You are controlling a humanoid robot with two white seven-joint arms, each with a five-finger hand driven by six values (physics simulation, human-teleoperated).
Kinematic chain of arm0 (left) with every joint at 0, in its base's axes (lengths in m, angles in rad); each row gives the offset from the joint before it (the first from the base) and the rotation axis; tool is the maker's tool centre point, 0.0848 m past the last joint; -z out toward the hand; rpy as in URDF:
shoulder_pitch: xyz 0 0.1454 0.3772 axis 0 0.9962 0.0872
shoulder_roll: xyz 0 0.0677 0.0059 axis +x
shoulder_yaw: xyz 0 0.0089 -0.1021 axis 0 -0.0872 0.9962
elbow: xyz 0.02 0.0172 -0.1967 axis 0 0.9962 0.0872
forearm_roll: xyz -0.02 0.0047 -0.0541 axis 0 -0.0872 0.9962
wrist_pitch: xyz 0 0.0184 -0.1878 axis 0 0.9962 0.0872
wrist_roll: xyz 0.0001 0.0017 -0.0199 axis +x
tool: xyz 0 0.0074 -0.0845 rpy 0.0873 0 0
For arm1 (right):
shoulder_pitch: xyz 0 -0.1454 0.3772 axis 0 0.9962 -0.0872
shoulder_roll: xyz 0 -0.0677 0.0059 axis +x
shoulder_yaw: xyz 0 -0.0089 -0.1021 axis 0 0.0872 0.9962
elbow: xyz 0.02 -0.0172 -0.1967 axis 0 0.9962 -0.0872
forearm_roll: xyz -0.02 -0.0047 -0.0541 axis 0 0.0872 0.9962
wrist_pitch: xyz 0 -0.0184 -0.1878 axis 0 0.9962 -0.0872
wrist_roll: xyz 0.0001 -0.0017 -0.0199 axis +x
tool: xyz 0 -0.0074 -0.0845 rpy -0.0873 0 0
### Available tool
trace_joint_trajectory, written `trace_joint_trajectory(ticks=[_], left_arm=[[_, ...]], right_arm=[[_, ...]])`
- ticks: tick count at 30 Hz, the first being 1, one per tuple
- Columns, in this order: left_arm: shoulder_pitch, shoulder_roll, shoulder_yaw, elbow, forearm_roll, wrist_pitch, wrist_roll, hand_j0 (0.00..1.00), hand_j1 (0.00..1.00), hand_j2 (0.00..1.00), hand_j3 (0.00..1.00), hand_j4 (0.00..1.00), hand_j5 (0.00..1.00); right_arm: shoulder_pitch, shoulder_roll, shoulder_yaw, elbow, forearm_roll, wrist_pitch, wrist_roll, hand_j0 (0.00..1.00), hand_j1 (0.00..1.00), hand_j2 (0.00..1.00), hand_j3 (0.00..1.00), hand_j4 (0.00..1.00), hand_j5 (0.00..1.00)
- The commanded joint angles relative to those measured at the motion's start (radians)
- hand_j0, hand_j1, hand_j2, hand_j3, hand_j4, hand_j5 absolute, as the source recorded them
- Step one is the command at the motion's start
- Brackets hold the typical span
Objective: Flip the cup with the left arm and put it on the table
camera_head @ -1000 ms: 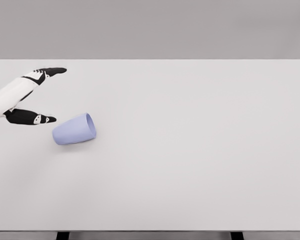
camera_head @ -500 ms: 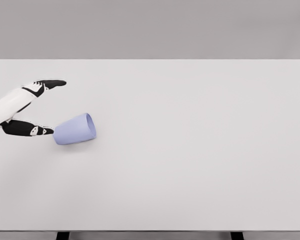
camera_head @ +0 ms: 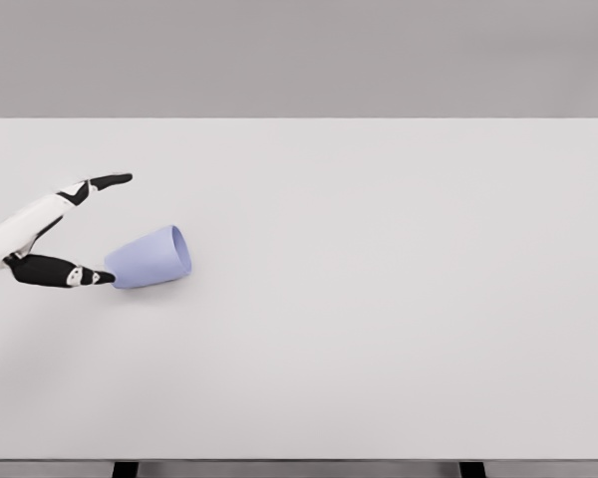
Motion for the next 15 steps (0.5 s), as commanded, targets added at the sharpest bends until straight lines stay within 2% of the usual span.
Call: trace_joint_trajectory(ticks=[1,3,8,10,12,15], left_arm=[[0.000,-0.008,-0.034,0.000,0.015,0.020,0.011,1.00,1.00,1.00,1.00,1.00,1.00],[-0.002,-0.017,-0.051,0.000,0.044,0.071,0.011,1.00,1.00,1.00,1.00,1.00,1.00],[-0.017,-0.037,-0.077,-0.002,0.048,0.112,0.009,1.00,1.00,1.00,1.00,1.00,1.00],[-0.063,-0.074,-0.109,-0.002,0.046,0.183,0.005,1.00,1.00,1.00,1.00,1.00,1.00],[-0.124,-0.101,-0.171,-0.002,0.046,0.247,0.005,1.00,1.00,1.00,1.00,1.00,1.00],[-0.141,-0.124,-0.186,-0.002,0.046,0.263,0.005,1.00,1.00,1.00,1.00,1.00,1.00]], right_arm=[[0.000,0.000,0.000,0.002,0.000,0.000,0.000,1.00,1.00,1.00,1.00,1.00,1.00],[0.000,0.000,0.000,0.000,0.001,0.000,0.000,1.00,1.00,1.00,1.00,1.00,1.00],[0.000,0.000,0.000,0.000,0.000,0.000,0.000,1.00,1.00,1.00,1.00,1.00,1.00],[0.000,0.000,0.000,0.000,0.000,0.000,0.000,1.00,1.00,1.00,1.00,1.00,1.00],[0.000,0.000,0.000,0.000,0.000,0.000,0.000,1.00,1.00,1.00,1.00,1.00,1.00],[0.000,0.000,0.000,0.000,0.000,0.000,0.000,1.00,1.00,1.00,1.00,1.00,1.00]])
